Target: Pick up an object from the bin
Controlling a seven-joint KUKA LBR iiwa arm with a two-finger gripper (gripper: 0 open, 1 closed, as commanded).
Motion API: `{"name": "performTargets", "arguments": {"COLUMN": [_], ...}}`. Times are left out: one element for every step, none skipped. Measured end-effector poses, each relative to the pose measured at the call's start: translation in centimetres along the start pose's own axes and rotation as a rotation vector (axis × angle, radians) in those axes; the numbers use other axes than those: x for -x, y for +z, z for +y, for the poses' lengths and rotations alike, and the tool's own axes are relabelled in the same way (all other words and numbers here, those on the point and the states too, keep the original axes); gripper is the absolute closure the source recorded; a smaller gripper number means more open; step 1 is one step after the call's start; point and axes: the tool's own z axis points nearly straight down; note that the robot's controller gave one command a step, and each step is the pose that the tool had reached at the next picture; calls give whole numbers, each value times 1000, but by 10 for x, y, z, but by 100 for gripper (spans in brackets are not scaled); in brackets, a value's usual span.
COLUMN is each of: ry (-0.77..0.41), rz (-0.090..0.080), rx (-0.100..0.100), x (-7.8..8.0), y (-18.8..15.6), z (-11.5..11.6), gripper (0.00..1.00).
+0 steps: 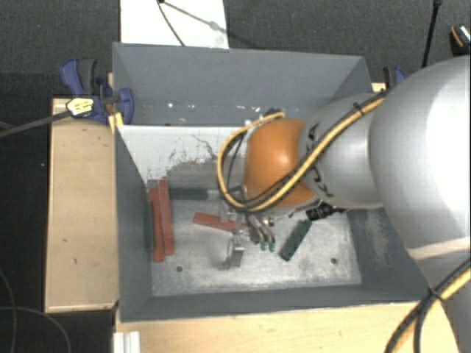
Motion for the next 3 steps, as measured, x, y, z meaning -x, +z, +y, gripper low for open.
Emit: {"name": "performTargets", "arguments": {"ry": [-34,-31,-60], "rz": [-5,0,-9], "rx": [0,0,1], "x": [51,48,49], "y": [3,3,-159], "z": [7,7,13], "gripper": [0,100,100]}}
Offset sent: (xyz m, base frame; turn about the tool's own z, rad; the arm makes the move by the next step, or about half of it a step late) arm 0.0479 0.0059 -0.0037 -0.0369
